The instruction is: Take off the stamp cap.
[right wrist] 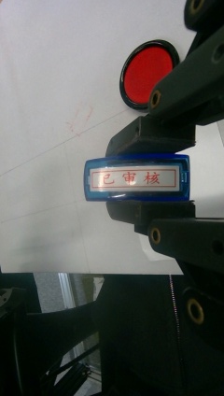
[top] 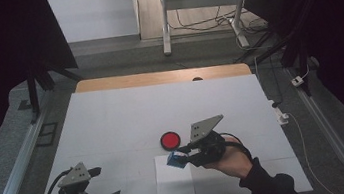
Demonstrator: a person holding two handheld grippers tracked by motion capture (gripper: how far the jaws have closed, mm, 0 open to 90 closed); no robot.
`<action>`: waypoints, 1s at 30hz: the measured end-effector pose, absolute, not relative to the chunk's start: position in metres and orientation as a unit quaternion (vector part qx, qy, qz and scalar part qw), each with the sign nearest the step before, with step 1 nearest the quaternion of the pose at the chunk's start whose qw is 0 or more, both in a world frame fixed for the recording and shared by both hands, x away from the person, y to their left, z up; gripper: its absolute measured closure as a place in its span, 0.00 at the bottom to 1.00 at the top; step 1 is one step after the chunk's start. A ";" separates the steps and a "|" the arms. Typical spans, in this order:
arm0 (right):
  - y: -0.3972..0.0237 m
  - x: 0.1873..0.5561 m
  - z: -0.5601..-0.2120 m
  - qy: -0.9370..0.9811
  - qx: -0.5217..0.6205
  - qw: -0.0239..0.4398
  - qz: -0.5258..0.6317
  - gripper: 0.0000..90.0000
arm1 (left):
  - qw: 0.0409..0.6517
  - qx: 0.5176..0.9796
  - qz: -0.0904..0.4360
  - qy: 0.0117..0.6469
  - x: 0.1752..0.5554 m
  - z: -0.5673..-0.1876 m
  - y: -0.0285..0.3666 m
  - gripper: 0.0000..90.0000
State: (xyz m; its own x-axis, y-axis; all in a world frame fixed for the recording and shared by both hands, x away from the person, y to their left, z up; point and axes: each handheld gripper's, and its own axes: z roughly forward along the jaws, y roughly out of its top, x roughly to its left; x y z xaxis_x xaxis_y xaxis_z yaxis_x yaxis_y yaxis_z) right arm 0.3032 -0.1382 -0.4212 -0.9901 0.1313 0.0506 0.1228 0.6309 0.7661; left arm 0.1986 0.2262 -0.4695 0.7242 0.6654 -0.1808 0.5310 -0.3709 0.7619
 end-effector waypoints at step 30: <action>-0.130 0.323 -0.411 0.905 -0.002 -0.032 0.424 0.78 | 0.435 0.853 0.075 0.279 0.233 -0.462 0.165 0.00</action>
State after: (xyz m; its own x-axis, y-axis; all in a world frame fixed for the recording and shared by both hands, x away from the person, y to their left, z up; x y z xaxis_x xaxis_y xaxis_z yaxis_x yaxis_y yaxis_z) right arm 0.3229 -0.1302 -0.4111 -0.9979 -0.0306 0.0567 0.0240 0.6402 0.7679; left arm 0.2328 0.1650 -0.4620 0.8336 0.5401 -0.1155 0.4104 -0.4656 0.7841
